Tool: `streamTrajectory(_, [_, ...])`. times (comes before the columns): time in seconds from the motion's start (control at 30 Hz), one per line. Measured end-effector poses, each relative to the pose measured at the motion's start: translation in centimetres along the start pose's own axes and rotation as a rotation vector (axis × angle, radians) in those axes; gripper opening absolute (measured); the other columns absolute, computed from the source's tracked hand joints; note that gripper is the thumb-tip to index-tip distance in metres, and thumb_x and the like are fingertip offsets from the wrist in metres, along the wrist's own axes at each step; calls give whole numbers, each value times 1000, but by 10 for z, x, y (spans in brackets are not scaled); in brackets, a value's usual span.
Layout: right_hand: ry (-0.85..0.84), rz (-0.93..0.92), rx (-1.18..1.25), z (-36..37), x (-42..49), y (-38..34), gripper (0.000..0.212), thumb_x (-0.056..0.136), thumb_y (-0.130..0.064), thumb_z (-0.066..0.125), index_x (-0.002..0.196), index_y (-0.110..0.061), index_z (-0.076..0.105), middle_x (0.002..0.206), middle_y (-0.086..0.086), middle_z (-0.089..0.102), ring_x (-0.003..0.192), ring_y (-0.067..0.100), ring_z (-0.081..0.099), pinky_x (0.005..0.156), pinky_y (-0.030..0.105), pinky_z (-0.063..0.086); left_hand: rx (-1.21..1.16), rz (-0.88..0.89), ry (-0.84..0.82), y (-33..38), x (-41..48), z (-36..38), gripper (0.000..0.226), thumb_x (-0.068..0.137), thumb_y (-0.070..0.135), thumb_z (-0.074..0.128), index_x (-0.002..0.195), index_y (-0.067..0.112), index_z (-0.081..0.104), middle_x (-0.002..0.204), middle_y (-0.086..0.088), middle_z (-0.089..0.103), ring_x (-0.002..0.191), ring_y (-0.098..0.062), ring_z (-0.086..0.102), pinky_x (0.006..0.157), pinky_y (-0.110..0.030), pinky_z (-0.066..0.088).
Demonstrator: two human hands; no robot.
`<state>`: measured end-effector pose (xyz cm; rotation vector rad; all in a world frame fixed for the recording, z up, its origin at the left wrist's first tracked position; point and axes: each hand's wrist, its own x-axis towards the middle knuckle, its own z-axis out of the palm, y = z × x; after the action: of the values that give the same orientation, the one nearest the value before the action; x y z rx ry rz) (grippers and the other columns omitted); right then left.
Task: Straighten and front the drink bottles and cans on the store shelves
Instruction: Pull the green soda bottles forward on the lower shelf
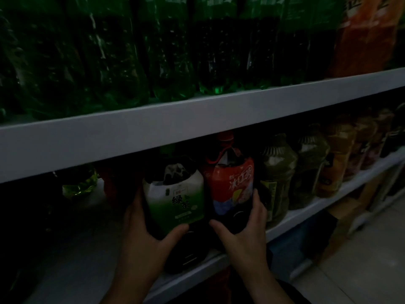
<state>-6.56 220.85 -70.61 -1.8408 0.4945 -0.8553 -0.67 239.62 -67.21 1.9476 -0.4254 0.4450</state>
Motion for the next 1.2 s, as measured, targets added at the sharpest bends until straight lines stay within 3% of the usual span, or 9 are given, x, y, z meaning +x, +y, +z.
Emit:
streamTrajectory(0.07, [12, 4, 5, 4, -3, -4, 116, 48, -69, 76, 134, -62, -1, 135, -34, 14, 119, -12, 13, 98, 29, 27, -2, -6, 0, 1, -1, 0, 115, 40, 69, 76, 137, 62, 16, 125, 50, 24, 121, 0, 39, 94, -37, 42])
streamTrajectory(0.2, [3, -23, -6, 4, -7, -6, 106, 50, -73, 67, 127, -71, -5, 138, -34, 13, 122, -11, 13, 100, 29, 26, -19, -4, -7, -1, -1, -4, 115, 35, 72, 78, 132, 65, 17, 137, 25, 36, 124, -5, 43, 96, -44, 46])
streamTrajectory(0.3, [22, -81, -23, -1, -5, -2, 97, 57, -71, 65, 131, -68, 2, 137, -35, 16, 131, -2, 18, 101, 33, 29, 18, 35, 15, 0, 3, -9, 114, 35, 76, 75, 132, 64, 18, 139, 21, 37, 124, -2, 42, 96, -34, 42])
streamTrajectory(0.43, [14, -54, -118, -9, 1, -11, 100, 55, -71, 64, 133, -65, 2, 130, -37, 17, 123, -5, 21, 97, 29, 30, 185, 138, 87, 21, 17, -21, 100, 52, 72, 66, 139, 35, 36, 138, 7, 41, 124, -6, 37, 101, -21, 30])
streamTrajectory(0.53, [-90, 26, -187, -18, 4, -28, 103, 59, -66, 68, 136, -52, 1, 136, -22, 21, 126, 1, 25, 99, 24, 28, 309, -34, -12, 43, 25, -30, 93, 51, 60, 79, 130, 19, 53, 131, -13, 55, 120, -31, 50, 103, -39, 33])
streamTrajectory(0.7, [-291, 63, -271, -41, 8, -65, 98, 70, -54, 67, 139, -35, 0, 143, -12, 18, 131, 2, 18, 107, 15, 16, 383, -273, -294, 75, 30, -43, 91, 67, 53, 78, 140, 18, 38, 143, -10, 43, 132, -27, 41, 111, -37, 27])
streamTrajectory(0.9, [-472, -38, -231, -77, 24, -119, 85, 82, -37, 66, 141, -9, 11, 147, 7, 18, 135, 18, 24, 108, 8, 11, 613, -245, -497, 131, 40, -60, 53, 62, 32, 87, 92, -7, 67, 85, -24, 68, 79, -37, 68, 71, -40, 56])
streamTrajectory(1.03, [-635, 112, -220, -115, 33, -167, 72, 81, -22, 64, 141, -2, 31, 143, 10, 35, 130, 21, 33, 101, 16, 26, 580, -537, -764, 183, 51, -78, 41, 85, 29, 67, 115, 4, 57, 110, -15, 63, 100, -30, 60, 81, -28, 45])
streamTrajectory(1.2, [-753, 391, -365, -158, 48, -218, 45, 89, -22, 59, 132, -16, 49, 126, 9, 57, 109, 25, 56, 87, 28, 43, 473, -528, -847, 255, 58, -95, 82, 81, 34, 69, 147, 14, 25, 135, -8, 48, 112, -27, 53, 85, -30, 46])
